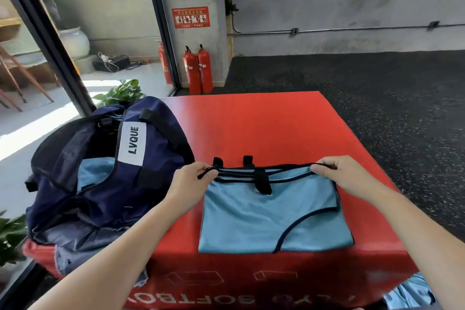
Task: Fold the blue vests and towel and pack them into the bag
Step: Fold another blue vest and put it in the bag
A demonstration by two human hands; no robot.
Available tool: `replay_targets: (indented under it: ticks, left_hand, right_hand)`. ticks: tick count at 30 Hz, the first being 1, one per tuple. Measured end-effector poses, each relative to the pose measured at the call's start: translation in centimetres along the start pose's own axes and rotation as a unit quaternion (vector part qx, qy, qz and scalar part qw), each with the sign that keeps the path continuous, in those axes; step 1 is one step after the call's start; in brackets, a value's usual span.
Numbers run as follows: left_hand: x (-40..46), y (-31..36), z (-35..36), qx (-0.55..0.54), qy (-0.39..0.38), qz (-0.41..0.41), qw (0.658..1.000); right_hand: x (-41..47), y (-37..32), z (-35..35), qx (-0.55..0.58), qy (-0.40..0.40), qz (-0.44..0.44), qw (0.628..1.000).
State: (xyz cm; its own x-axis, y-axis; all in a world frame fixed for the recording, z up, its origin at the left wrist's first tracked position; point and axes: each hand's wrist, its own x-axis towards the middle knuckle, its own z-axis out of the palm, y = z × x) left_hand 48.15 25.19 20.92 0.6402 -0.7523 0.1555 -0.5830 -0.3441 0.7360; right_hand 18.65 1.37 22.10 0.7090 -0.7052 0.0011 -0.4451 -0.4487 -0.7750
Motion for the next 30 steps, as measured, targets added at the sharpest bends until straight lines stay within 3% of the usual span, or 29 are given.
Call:
replay_targets:
  ticks: [6,12,15,17,20,26,30]
  left_hand:
    - [3.6,-2.2,1.6,0.048,-0.01,-0.028,0.998]
    - [4.7,-3.6,2.8,0.104,-0.011,-0.045,0.993]
    - [4.9,-3.9,2.8,0.124,-0.018,-0.054,0.991]
    - [4.9,-3.5,2.7,0.129,-0.015,-0.062,0.99]
    - [4.8,-2.7,2.4,0.109,0.009,-0.071,0.991]
    - [3.9,0.1,2.5,-0.169,0.025,-0.115,0.979]
    - [4.4,0.5,3.0,-0.186,0.049,-0.069,0.979]
  right_hand:
    - [4.7,1.4,1.1,-0.06,-0.021,0.014,0.998]
    - [7.2,2.6,2.4,-0.265,-0.029,0.023,0.963]
    - [7.2,0.8,2.9,-0.32,0.014,-0.012,0.947]
    - [6.7,-0.9,4.1,-0.289,0.027,-0.043,0.956]
    - [5.8,-3.3,6.9,-0.183,-0.017,-0.033,0.983]
    - [6.0,-4.9,10.6,-0.073,-0.063,0.021,0.995]
    - [6.7,-5.6,10.7,0.018,-0.034,0.03,0.999]
